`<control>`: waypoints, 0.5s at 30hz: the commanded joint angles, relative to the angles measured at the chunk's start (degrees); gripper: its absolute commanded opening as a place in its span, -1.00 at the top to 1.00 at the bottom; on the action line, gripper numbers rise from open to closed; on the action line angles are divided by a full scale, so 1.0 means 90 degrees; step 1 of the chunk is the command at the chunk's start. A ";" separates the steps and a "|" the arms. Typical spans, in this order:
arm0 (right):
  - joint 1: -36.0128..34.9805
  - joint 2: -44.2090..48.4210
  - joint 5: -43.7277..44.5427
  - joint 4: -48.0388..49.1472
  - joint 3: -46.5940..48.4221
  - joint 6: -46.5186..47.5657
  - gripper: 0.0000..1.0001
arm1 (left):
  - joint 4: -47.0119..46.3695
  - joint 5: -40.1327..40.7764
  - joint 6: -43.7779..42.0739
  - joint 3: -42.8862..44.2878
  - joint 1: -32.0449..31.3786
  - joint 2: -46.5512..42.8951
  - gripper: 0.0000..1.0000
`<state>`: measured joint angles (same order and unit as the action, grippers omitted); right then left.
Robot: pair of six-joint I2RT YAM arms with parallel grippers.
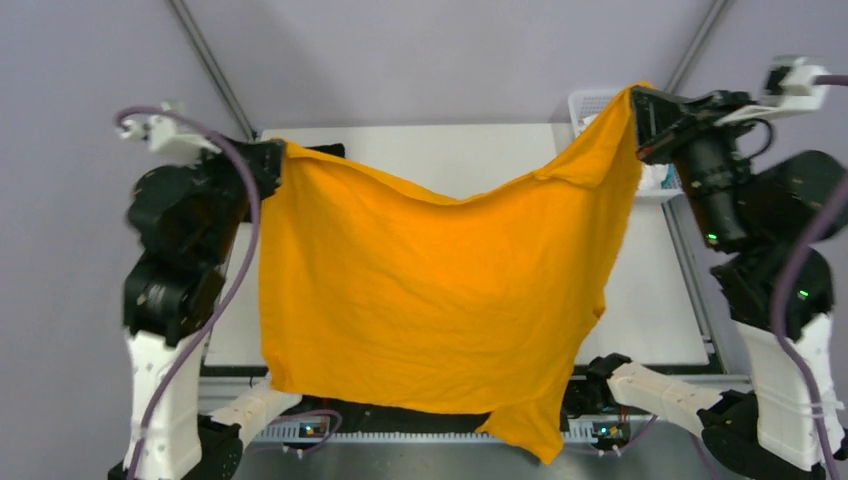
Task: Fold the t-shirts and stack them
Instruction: Flatten out the tshirt
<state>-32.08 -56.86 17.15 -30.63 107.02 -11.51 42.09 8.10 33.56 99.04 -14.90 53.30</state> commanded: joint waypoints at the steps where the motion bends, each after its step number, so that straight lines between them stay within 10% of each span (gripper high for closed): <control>1: 0.0028 -0.0198 0.1963 0.1305 -0.1678 0.0304 1.00 | -0.0683 0.0906 0.0660 -0.1433 0.0017 0.0744 1.00; 8: 0.1405 -0.1674 0.1468 0.2688 -0.3939 -0.0884 1.00 | -0.1406 0.0170 0.1030 -0.2220 0.0846 0.3603 1.00; 15: 0.1799 -0.4334 0.0847 0.4066 -0.3575 -0.1056 1.00 | -0.1531 -0.0859 0.0943 -0.0437 0.1204 0.6470 1.00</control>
<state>-16.36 -87.24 27.51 -5.98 68.77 -19.22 32.82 5.48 42.15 84.05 -4.84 104.84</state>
